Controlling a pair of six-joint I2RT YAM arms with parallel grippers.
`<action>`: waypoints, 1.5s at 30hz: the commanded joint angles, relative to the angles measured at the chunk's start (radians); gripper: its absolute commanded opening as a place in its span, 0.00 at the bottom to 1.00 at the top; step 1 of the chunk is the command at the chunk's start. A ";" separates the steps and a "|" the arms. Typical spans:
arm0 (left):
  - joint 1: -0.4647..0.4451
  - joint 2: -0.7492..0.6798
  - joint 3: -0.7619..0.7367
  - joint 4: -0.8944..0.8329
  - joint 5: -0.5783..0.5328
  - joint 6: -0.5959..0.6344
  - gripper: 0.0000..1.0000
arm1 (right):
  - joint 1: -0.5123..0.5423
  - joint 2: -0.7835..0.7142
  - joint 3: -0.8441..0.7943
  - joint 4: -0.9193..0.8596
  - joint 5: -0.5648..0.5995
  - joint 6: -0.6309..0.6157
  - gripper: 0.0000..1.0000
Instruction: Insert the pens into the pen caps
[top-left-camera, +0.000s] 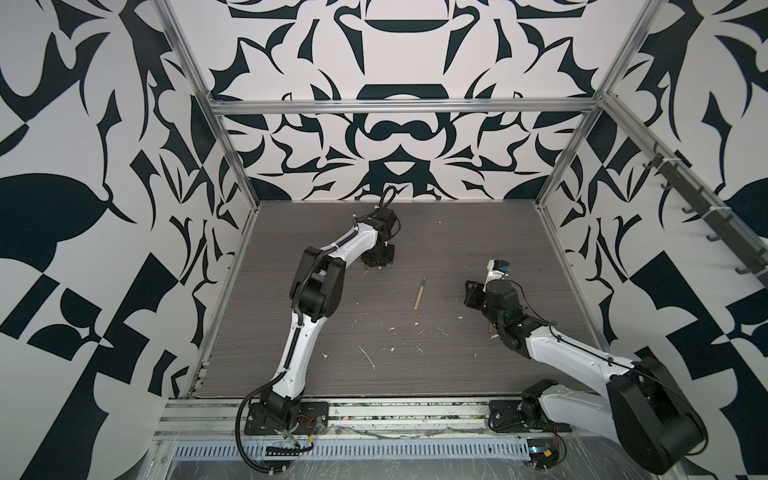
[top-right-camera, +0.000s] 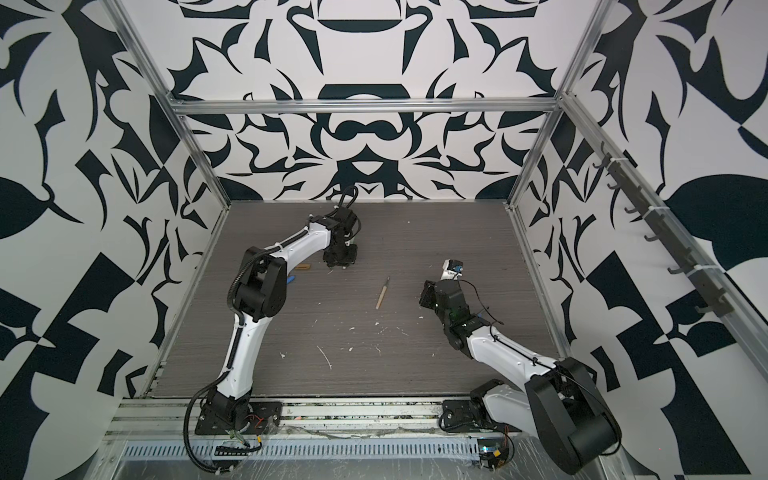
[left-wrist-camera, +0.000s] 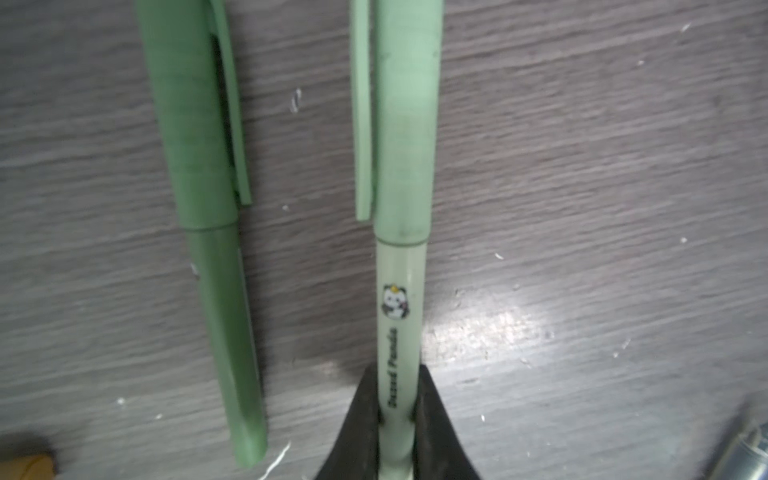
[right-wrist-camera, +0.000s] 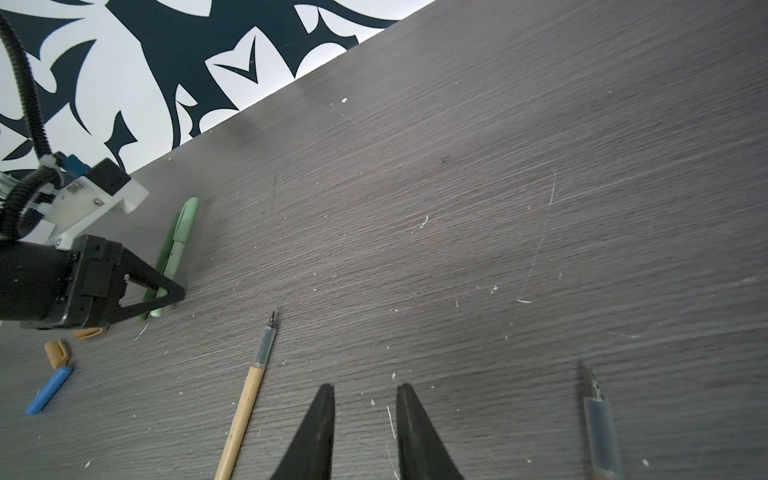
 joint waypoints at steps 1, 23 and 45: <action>0.000 0.037 0.038 -0.077 -0.004 -0.001 0.22 | 0.003 -0.010 0.009 0.035 0.007 0.004 0.29; 0.000 -0.699 -0.576 0.353 0.192 -0.041 0.45 | 0.004 -0.177 0.013 -0.093 0.088 -0.019 0.34; 0.353 -0.710 -0.893 0.439 0.025 -0.064 0.57 | 0.003 -0.100 -0.017 -0.006 0.116 -0.050 0.40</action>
